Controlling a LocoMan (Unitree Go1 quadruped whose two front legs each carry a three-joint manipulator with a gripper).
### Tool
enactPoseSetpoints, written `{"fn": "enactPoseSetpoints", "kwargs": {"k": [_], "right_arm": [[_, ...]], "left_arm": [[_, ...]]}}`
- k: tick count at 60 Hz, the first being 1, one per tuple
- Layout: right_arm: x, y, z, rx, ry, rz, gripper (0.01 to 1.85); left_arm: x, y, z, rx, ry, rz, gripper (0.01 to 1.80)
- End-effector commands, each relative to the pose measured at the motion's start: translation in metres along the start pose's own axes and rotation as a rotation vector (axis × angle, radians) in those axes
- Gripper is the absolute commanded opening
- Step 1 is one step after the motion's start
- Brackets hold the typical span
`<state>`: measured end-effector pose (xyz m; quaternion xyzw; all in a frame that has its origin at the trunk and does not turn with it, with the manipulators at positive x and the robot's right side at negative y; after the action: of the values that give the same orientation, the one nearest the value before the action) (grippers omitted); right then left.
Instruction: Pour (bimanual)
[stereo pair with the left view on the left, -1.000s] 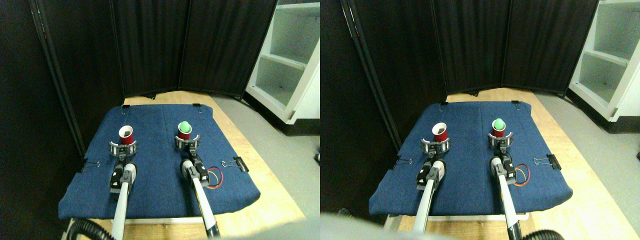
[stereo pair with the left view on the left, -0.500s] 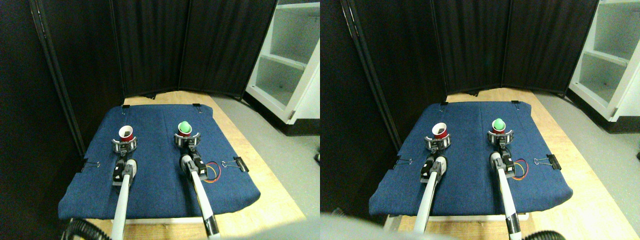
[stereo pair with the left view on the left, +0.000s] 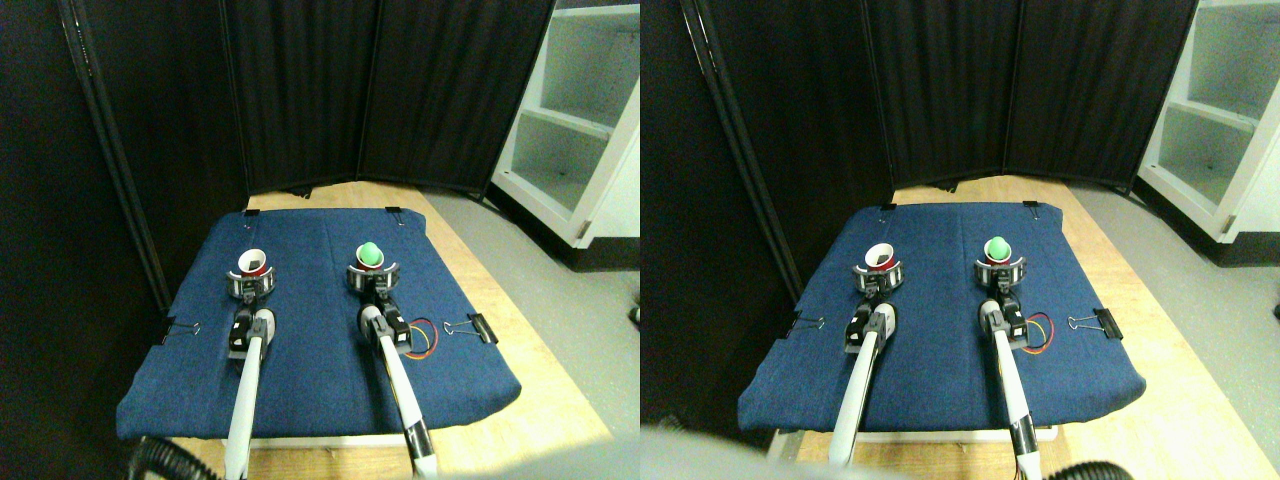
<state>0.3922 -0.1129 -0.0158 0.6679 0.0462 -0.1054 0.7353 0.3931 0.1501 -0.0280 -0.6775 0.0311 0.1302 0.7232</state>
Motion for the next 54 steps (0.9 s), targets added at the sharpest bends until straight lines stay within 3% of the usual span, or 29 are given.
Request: {"fn": "enactPoseSetpoints", "kwargs": {"k": [1,20,37,41,43,45,54], "right_arm": [[0.005,0.001,0.002,0.019,-0.013,0.029,1.09],[0.011,-0.003,0.004,0.044,-0.030,0.013,1.04],[0.015,-0.006,0.002,0.016,-0.022,-0.003,0.98],[0.017,-0.006,0.001,0.010,-0.053,0.007,0.57],[0.017,-0.006,0.001,-0.008,-0.058,0.011,0.53],[0.018,-0.005,0.000,-0.069,-0.078,0.028,0.37],[0.020,-0.005,0.001,-0.045,-0.060,0.040,0.33]], "left_arm": [[0.004,-0.002,-0.004,-0.015,-0.001,-0.019,1.05],[0.009,-0.001,-0.007,-0.025,0.019,-0.015,1.03],[0.011,-0.001,-0.004,-0.014,-0.006,-0.013,1.00],[0.009,-0.004,-0.003,-0.015,-0.091,-0.006,0.66],[0.009,-0.004,-0.003,-0.012,-0.099,-0.008,0.60],[0.009,-0.005,-0.004,-0.010,-0.108,-0.014,0.35],[0.008,-0.008,-0.001,0.009,-0.117,-0.028,0.33]]}}
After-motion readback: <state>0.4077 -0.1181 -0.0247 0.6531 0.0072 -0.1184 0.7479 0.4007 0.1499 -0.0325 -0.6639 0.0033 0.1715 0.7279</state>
